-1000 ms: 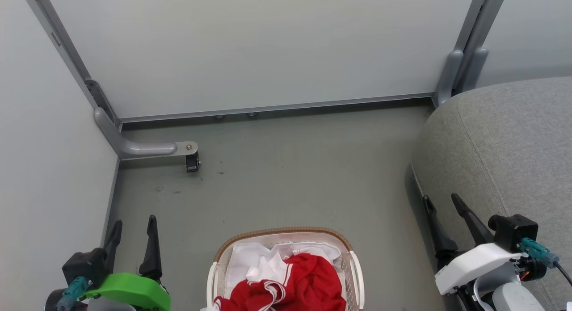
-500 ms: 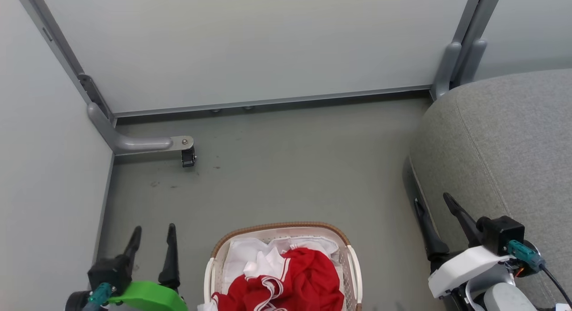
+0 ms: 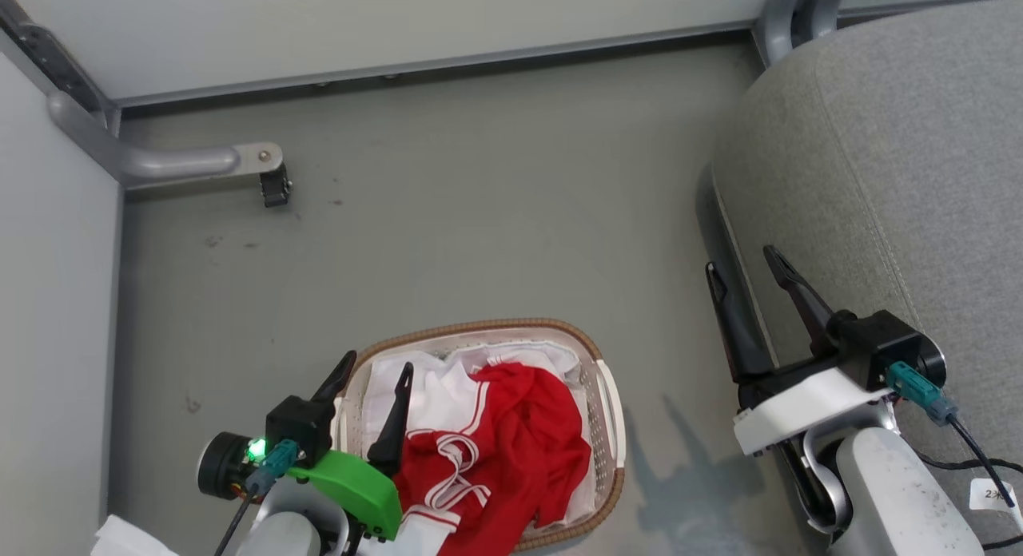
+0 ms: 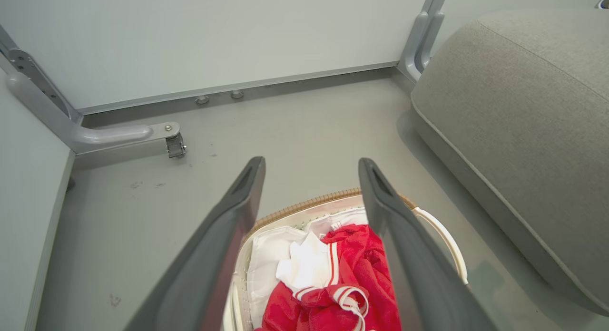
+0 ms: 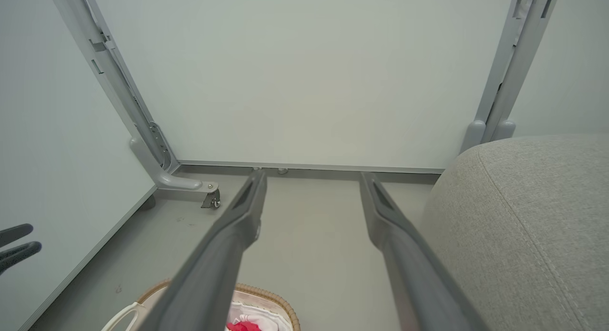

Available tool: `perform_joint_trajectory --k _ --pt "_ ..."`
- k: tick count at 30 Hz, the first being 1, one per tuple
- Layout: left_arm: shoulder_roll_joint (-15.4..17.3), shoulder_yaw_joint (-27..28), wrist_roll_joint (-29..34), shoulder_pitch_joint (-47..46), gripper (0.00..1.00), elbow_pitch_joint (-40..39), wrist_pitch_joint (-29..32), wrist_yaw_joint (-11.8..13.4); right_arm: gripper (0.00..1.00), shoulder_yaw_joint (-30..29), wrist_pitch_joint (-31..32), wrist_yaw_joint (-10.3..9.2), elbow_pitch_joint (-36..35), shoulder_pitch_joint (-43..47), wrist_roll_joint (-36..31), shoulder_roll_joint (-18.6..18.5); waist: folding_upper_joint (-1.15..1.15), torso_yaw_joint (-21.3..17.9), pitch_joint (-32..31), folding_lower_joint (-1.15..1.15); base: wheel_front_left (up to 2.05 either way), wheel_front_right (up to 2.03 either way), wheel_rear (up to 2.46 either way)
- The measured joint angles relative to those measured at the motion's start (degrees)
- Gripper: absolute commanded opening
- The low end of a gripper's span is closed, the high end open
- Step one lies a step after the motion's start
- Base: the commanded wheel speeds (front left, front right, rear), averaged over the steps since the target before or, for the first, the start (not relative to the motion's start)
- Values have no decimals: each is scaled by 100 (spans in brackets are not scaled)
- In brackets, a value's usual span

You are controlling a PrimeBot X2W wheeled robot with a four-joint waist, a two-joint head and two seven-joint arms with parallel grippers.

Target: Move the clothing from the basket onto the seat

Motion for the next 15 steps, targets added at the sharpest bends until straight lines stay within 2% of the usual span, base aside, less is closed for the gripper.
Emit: perform_joint_trajectory --k 9,15 --pt "176 -1141 -318 -699 100 1012 -75 0 100 159 -60 0 -111 -400 -191 157 0 -329 925 0 0 0 0" --pt "164 -1537 -621 -982 100 1807 -83 0 100 178 -60 3 -134 -525 -159 218 0 -645 1445 0 0 0 0"
